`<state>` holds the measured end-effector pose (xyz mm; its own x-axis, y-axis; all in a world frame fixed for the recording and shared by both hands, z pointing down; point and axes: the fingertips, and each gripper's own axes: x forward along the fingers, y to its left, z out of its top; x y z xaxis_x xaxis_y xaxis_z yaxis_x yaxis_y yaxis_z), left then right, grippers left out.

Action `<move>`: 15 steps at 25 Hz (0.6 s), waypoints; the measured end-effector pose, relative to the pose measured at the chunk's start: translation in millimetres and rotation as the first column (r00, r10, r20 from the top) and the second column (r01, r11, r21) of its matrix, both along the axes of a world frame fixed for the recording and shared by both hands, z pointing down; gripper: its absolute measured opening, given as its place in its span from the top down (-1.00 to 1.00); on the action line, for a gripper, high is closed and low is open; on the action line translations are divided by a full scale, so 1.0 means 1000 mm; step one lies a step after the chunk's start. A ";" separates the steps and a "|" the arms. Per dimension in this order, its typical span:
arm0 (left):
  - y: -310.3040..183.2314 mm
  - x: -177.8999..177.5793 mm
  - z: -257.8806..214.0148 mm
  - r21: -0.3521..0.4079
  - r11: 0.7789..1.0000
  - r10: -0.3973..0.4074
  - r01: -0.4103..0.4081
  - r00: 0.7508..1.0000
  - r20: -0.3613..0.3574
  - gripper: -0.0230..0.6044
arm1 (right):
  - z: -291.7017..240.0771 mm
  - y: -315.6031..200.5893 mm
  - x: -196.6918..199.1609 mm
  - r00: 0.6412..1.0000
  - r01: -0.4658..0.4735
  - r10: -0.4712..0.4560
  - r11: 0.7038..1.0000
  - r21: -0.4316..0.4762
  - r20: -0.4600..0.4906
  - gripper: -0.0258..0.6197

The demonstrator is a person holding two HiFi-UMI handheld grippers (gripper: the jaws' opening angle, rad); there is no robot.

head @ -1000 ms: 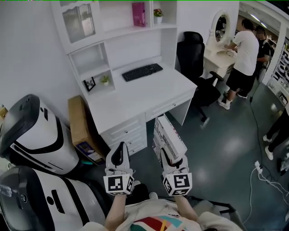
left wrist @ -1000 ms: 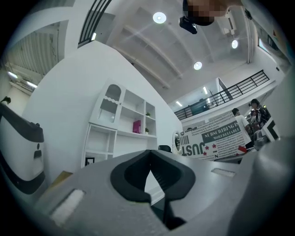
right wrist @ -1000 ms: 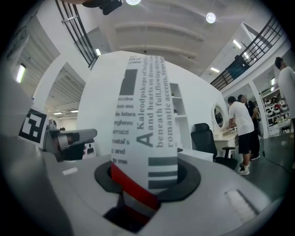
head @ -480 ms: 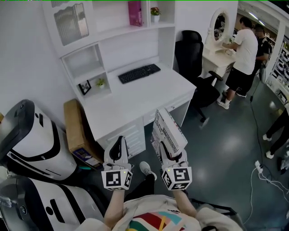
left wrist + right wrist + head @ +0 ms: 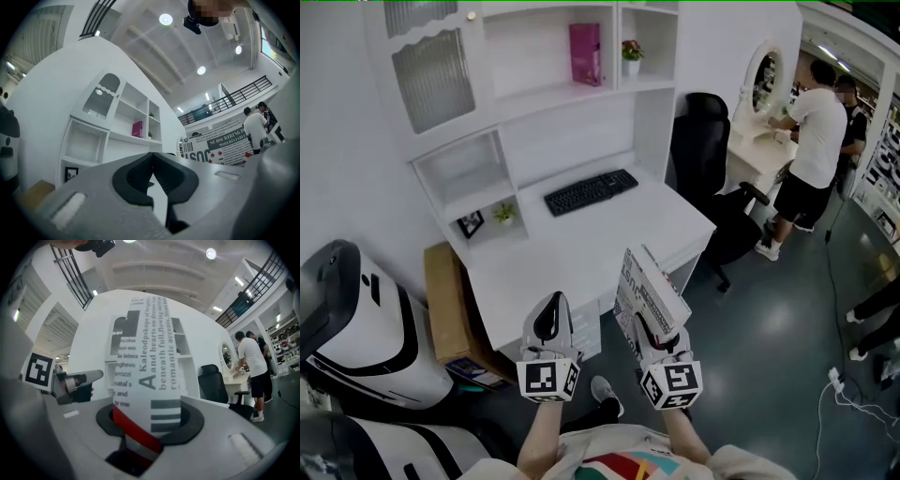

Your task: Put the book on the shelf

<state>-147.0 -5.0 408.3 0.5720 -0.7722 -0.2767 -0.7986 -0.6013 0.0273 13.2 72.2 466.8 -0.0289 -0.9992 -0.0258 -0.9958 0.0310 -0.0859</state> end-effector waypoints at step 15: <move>-0.190 0.028 -0.034 0.017 0.997 -0.074 0.074 0.997 0.001 0.91 | -0.039 -0.218 0.013 0.986 0.159 -0.158 0.987 -0.004 0.045 0.42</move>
<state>-119.2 -195.0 373.9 0.5142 -0.8075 -0.2891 -0.8407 -0.5413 0.0165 26.4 -145.9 428.3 -0.1858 -0.9823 -0.0231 -0.9735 0.1872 -0.1310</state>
